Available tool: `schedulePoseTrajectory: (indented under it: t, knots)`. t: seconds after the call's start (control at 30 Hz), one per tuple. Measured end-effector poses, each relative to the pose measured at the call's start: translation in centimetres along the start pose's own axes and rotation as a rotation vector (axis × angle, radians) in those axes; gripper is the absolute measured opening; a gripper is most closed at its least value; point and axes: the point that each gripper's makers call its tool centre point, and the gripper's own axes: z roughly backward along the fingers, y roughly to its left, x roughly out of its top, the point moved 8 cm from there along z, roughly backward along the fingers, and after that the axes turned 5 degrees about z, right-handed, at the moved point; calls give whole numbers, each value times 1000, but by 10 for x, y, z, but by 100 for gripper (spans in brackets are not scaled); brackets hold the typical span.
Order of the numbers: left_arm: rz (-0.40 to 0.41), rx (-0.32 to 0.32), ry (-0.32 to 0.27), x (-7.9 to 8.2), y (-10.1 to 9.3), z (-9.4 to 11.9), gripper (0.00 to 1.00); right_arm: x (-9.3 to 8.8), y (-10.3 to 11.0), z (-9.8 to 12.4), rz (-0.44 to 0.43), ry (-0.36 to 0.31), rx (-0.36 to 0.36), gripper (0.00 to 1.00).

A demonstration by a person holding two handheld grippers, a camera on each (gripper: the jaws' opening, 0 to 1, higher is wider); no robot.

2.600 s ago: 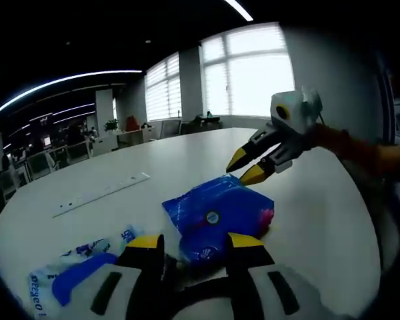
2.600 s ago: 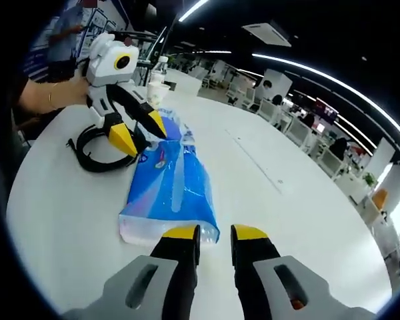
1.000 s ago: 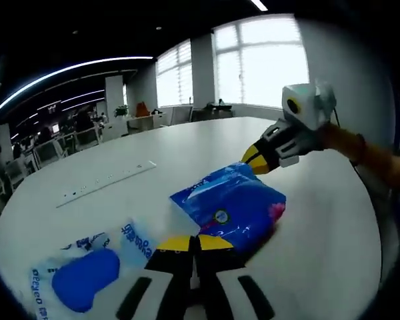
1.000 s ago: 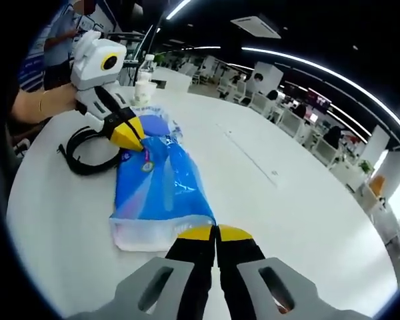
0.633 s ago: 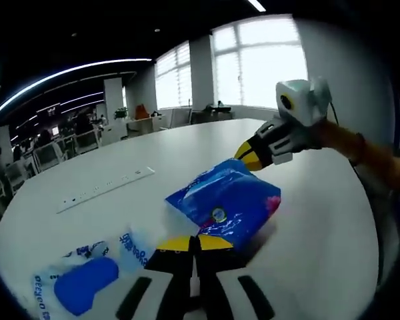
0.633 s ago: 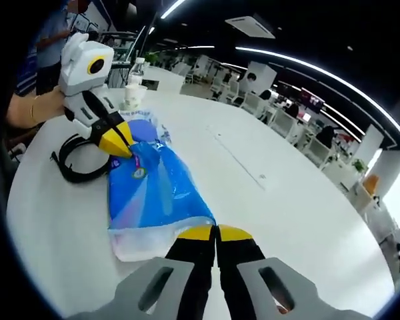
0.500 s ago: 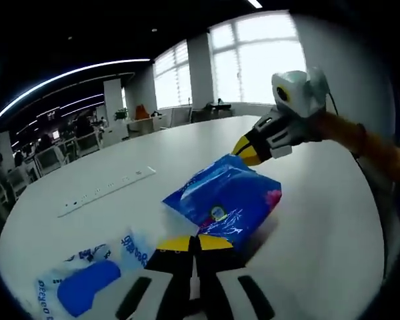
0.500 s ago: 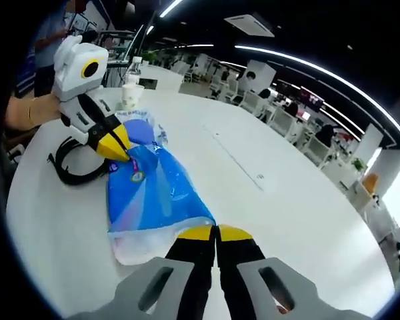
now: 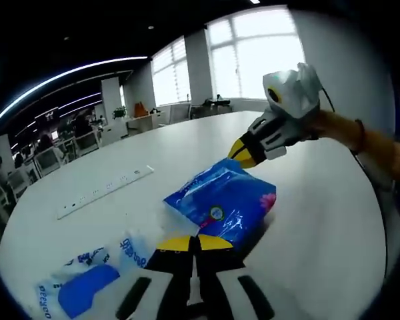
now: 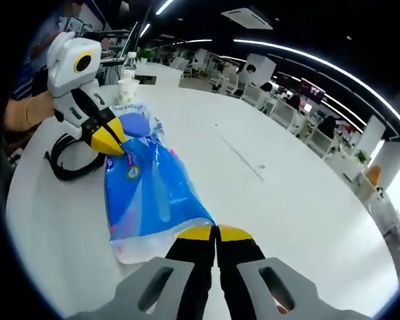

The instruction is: Arrange the tabletop items into an orderly group along one side of the table until the central work area is clear of visible clutter.

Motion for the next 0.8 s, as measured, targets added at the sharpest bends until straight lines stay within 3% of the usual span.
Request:
schedulePoseTrajectory:
  t: [0.8]
  knots:
    - [-8, 13, 41, -7, 0, -10, 0, -7, 2, -13, -13, 0, 37, 0]
